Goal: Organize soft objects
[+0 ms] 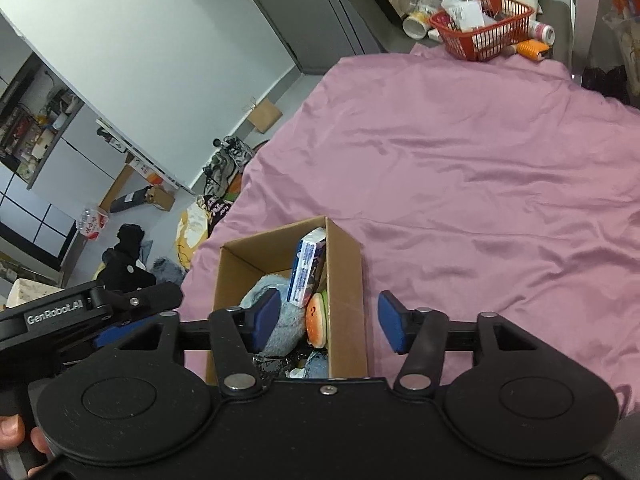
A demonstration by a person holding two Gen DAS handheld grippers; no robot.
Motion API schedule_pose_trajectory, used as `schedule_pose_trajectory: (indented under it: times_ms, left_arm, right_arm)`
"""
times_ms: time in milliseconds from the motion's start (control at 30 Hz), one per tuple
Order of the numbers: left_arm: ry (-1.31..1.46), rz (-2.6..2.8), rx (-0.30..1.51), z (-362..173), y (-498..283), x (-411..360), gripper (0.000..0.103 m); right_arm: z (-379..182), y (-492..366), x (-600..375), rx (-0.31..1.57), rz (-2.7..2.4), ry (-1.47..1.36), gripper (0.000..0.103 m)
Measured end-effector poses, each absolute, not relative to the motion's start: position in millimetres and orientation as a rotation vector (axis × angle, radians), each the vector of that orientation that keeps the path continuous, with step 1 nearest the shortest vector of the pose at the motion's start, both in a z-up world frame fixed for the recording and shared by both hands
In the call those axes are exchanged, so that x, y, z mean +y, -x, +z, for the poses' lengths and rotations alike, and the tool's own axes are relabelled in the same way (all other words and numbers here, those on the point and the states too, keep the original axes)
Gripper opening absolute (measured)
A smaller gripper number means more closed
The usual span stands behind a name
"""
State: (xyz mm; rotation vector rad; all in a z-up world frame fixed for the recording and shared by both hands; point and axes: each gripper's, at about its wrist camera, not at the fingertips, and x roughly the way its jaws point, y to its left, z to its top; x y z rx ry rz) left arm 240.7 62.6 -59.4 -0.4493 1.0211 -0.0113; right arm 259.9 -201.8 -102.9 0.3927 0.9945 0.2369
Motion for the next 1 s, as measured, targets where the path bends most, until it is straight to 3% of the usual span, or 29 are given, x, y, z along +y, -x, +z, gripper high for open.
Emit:
schedule_pose_trajectory:
  times_ms: [67, 233, 333, 600, 1000]
  left_arm:
    - [0.428, 0.003, 1.001, -54.0, -233.2, 61.8, 0.078]
    - [0.367, 0.026, 0.998, -42.9, -219.8, 56.6, 0.08]
    - [0.328, 0.039, 0.997, -35.8, -209.3, 55.6, 0.084]
    - [0.247, 0.051, 0.982, -19.0, -178.0, 47.9, 0.088]
    - [0.148, 0.038, 0.974, 1.5, -136.6, 33.9, 0.098]
  right_arm:
    - [-99.2, -256.0, -203.9, 0.981, 0.241, -0.39, 0.058]
    - [-89.0, -244.5, -210.0, 0.969, 0.268, -0.387, 0.065]
    - [-79.0, -237.0, -217.9, 0.947, 0.276, -0.39, 0.08]
    - [-57.1, -212.7, -226.8, 0.91, 0.325, -0.352, 0.097]
    - [-33.7, -172.7, -228.1, 0.883, 0.361, -0.295, 0.103]
